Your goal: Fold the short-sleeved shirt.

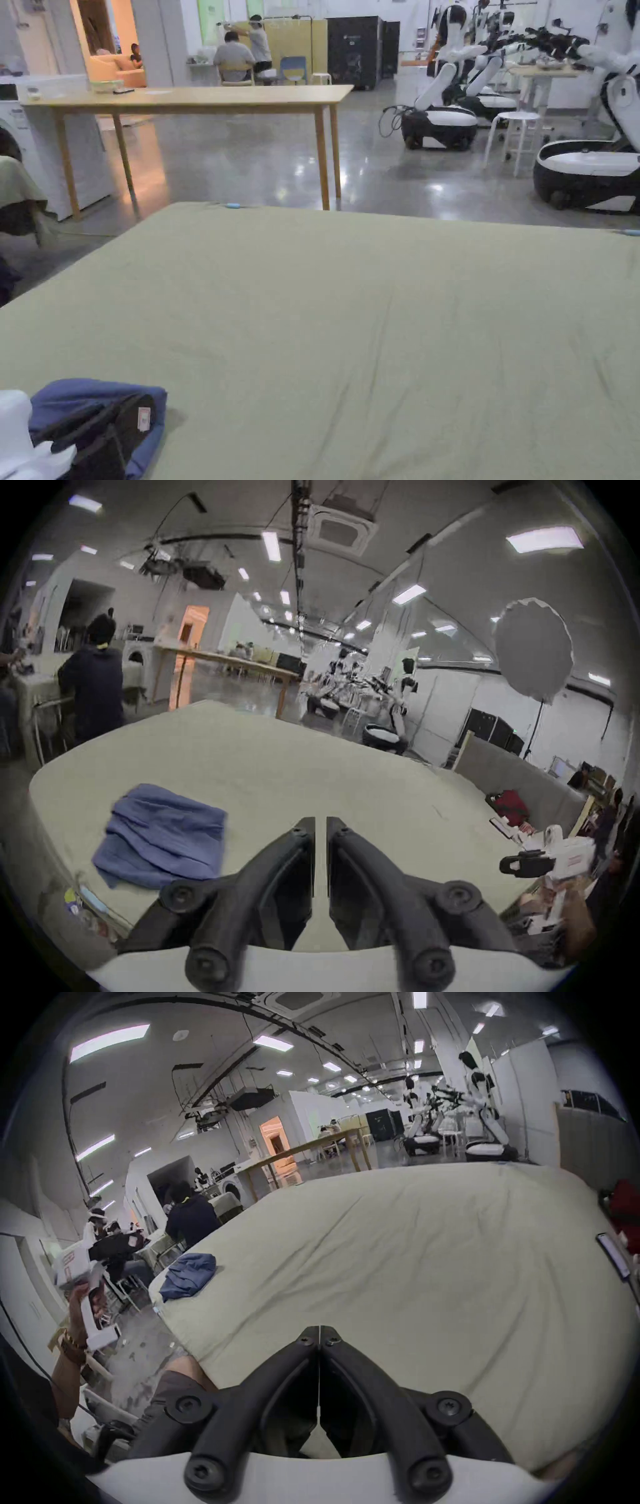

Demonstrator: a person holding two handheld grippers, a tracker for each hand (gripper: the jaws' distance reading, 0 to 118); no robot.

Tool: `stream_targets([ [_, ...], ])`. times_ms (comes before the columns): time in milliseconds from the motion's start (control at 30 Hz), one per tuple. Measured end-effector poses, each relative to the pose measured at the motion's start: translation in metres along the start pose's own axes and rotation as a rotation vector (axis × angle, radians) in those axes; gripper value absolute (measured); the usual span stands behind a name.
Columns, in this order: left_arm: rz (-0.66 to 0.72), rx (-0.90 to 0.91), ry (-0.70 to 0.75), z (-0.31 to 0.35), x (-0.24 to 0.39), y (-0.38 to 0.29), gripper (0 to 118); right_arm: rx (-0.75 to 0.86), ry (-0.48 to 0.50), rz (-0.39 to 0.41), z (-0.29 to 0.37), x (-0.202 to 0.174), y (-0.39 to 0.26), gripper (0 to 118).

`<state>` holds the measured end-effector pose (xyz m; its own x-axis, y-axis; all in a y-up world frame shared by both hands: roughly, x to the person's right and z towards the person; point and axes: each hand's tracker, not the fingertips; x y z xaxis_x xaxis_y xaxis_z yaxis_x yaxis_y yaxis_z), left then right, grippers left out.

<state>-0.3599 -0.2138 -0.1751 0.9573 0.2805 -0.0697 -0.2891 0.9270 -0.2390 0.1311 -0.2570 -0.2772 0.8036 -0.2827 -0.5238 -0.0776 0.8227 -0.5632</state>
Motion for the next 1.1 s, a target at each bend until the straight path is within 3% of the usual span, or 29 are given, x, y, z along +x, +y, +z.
stream_targets([
  [67, -0.086, 0.029, 0.070, -0.003, 0.045, -0.022, 4, 0.032, -0.049, 0.011, 0.019, 0.004, -0.003, 1],
  [200, -0.121, -0.007, 0.011, -0.016, 0.110, -0.051, 2, 0.066, -0.164, 0.011, 0.044, 0.020, -0.017, 1],
  [333, -0.172, -0.048, -0.012, -0.037, 0.137, -0.060, 2, 0.126, -0.321, 0.020, 0.065, 0.024, -0.026, 1],
  [567, -0.242, 0.066, -0.085, -0.063, 0.187, 0.004, 2, 0.334, -0.501, 0.240, 0.086, 0.004, 0.045, 1],
  [733, -0.269, 0.190, -0.117, -0.108, 0.213, 0.061, 2, 0.522, -0.498, 0.314, 0.067, 0.008, 0.137, 1],
  [967, -0.273, 0.171, -0.042, -0.214, 0.221, 0.109, 2, 0.573, -0.510, 0.291, 0.000, 0.049, 0.234, 1],
  [1033, -0.195, 0.177, -0.027, -0.240, 0.219, 0.120, 2, 0.578, -0.563, 0.296, -0.024, 0.063, 0.251, 1],
  [1100, -0.220, 0.220, 0.025, -0.259, 0.223, 0.125, 2, 0.567, -0.597, 0.300, -0.046, 0.075, 0.267, 1],
])
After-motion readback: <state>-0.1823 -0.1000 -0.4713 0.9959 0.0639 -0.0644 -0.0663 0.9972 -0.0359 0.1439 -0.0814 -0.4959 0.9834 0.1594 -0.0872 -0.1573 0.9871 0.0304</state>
